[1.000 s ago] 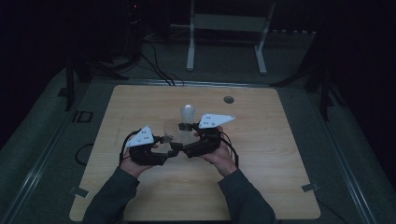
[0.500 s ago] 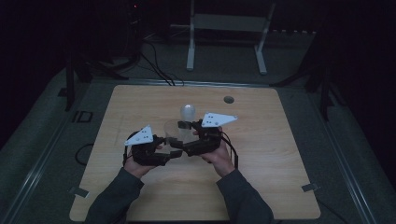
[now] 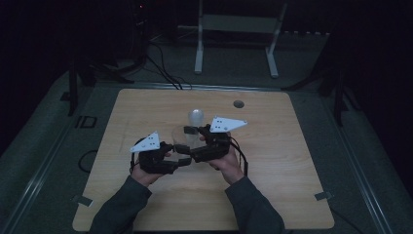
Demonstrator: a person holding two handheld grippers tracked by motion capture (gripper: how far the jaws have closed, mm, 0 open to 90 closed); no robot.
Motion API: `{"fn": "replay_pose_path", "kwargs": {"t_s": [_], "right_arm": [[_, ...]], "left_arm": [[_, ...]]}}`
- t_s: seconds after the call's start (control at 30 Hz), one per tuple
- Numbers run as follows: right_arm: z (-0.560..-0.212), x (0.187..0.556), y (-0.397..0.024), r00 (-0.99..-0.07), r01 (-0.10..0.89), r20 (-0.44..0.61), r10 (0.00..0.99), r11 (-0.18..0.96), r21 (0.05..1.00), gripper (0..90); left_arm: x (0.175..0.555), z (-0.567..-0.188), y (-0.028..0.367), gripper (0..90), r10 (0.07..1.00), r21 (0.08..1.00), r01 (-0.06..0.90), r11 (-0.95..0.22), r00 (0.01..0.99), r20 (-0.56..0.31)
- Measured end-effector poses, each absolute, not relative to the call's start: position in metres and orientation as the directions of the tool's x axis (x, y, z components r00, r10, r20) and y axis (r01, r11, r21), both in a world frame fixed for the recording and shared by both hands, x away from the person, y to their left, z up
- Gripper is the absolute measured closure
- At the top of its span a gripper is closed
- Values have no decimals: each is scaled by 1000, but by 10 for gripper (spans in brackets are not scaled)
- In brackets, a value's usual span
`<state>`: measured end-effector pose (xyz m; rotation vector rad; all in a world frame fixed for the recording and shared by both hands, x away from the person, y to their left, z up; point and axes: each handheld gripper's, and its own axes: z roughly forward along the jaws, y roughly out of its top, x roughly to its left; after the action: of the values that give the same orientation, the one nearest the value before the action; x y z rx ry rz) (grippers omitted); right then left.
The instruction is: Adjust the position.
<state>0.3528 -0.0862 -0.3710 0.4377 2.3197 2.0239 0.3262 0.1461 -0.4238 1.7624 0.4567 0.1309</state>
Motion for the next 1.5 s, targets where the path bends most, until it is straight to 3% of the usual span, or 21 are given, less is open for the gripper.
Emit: {"fn": "replay_pose_path", "kwargs": {"t_s": [0.47,0.83,1.5], "right_arm": [[-371,351,-86,-963,165,132,236,123,979,268],[-370,351,-88,-961,156,126,248,107,982,277],[-366,351,-97,-949,128,91,301,104,986,277]], "left_arm": [[326,-424,146,402,366,956,233,-180,917,-155],[327,-423,148,290,396,952,246,-182,905,-158],[327,-420,159,288,430,955,245,-168,890,-153]]}}
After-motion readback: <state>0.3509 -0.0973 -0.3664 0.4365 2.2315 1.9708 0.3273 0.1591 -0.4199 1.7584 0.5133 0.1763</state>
